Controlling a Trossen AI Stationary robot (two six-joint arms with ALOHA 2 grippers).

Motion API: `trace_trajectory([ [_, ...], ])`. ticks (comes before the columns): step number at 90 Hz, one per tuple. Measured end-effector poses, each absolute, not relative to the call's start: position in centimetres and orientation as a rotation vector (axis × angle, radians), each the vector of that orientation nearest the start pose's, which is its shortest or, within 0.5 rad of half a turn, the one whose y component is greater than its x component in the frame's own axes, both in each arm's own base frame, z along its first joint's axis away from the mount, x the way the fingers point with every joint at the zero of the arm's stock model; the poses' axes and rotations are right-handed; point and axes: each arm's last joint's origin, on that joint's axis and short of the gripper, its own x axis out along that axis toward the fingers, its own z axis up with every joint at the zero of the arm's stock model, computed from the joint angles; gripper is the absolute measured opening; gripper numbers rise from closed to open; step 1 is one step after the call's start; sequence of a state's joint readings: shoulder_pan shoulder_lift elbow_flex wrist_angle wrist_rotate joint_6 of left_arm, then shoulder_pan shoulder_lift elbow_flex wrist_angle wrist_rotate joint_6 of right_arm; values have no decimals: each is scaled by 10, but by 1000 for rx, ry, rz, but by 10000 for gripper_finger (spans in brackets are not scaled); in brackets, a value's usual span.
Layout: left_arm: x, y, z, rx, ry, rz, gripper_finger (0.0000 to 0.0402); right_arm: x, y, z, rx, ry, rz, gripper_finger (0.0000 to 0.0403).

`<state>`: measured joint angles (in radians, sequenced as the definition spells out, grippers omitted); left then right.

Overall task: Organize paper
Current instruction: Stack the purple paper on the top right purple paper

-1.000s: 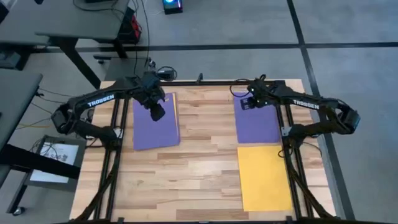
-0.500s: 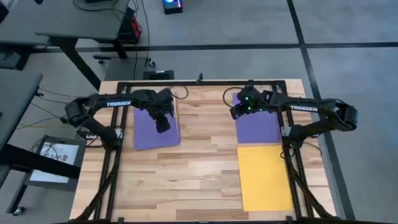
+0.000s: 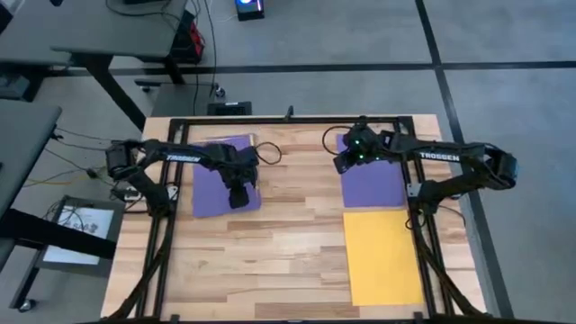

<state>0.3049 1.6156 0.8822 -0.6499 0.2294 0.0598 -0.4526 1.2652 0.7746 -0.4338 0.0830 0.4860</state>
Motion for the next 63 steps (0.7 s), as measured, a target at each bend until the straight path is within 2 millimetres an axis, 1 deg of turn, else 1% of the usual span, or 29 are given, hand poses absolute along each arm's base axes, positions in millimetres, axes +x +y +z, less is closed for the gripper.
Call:
trace_trajectory([
  [6, 265, 67, 148, -308, 1353, 3, 66, 217, -108, 216, 597, 793, -708, 101],
  [17, 272, 53, 145, -348, 1340, -46, 66, 217, -108, 215, 591, 802, -706, 101],
  [24, 278, 42, 146, -375, 1295, -139, 65, 217, -108, 215, 590, 803, -704, 101],
  [33, 285, 26, 152, -430, 1208, -334, 65, 218, -107, 215, 586, 798, -697, 101],
  [40, 288, 18, 157, -432, 1204, -422, 65, 219, -107, 216, 584, 792, -695, 101],
  [45, 287, 15, 163, -422, 1242, -443, 65, 219, -107, 216, 583, 787, -694, 101],
  [53, 283, 18, 180, -402, 1312, -439, 65, 222, -105, 218, 577, 760, -678, 101],
  [63, 270, 29, 208, -330, 1395, -323, 65, 233, -98, 224, 552, 683, -617, 101],
])
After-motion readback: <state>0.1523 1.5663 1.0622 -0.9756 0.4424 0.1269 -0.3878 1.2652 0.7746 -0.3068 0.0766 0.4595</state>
